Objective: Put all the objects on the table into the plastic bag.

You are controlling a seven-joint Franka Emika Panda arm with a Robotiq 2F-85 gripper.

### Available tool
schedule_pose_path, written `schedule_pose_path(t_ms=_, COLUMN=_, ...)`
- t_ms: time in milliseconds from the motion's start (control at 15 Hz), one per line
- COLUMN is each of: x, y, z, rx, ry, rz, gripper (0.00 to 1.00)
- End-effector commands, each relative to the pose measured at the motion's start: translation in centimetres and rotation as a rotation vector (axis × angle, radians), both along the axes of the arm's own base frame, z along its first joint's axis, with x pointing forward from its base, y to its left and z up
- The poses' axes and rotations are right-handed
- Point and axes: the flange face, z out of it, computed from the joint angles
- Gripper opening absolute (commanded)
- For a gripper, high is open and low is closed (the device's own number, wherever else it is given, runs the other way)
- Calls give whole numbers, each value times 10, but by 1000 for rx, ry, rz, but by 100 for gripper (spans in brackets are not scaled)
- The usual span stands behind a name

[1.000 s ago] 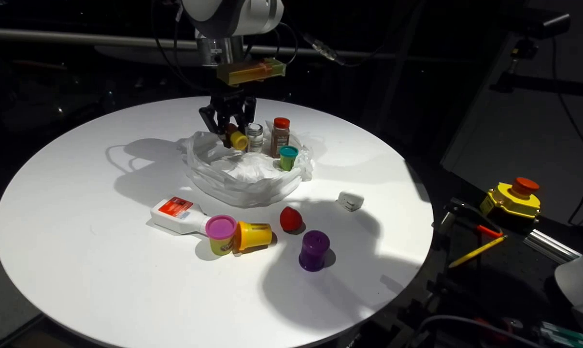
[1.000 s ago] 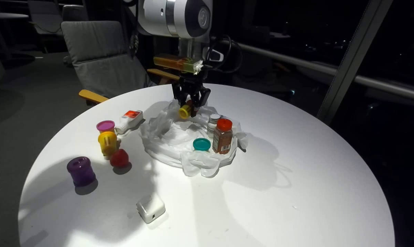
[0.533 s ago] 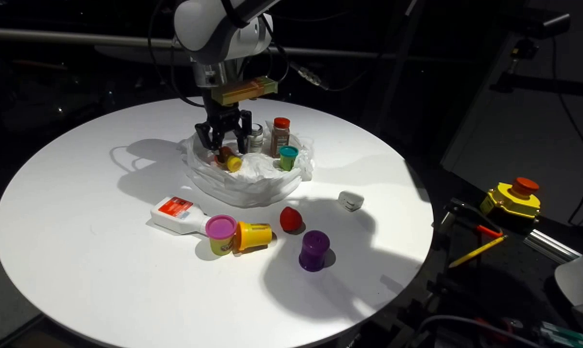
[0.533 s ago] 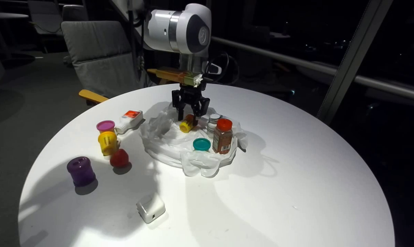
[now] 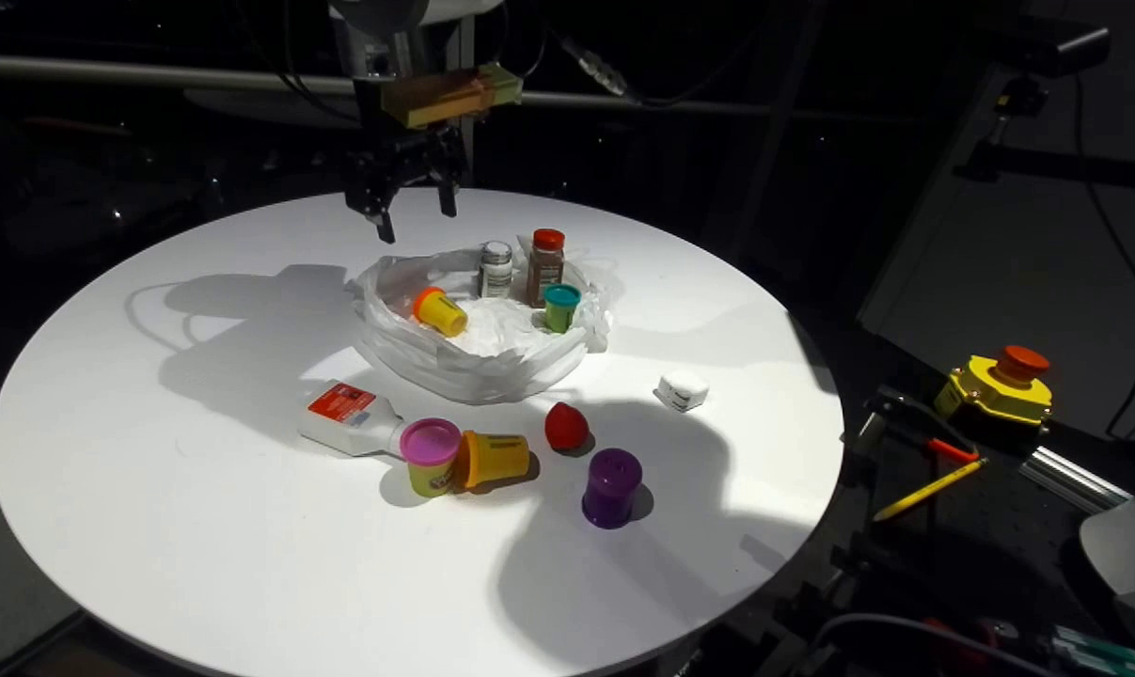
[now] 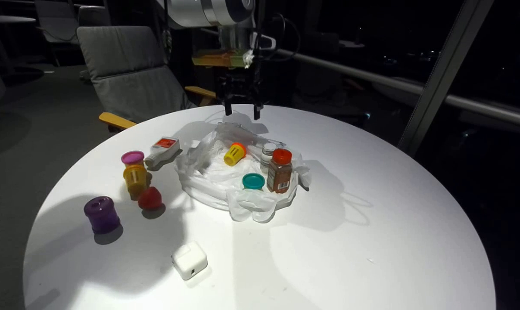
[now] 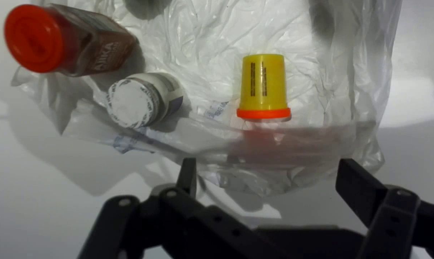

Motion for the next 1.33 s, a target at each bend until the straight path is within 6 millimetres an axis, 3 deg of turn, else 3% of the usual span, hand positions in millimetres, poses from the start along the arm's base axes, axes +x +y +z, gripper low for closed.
schedule_pose_path(t_ms=0, x=-32, y=12, z=50, rx=-69, ry=-47, rz=46, gripper=100)
schedule_pose_path(t_ms=333, x=-73, y=17, z=76, rx=-69, ry=-73, rz=33, gripper=100)
schedule_pose_path(t_ms=467, x=-87, y=10, z=76, rx=-30, ry=-106, rz=-4, gripper=100)
schedule_pose_path(t_ms=867, x=-151, y=-21, z=59, rx=-6, ry=-156, rz=-129, gripper=100)
schedule_pose_path(t_ms=1267, x=-247, y=-59, z=34, rx=-66, ry=-79, rz=-223, gripper=100)
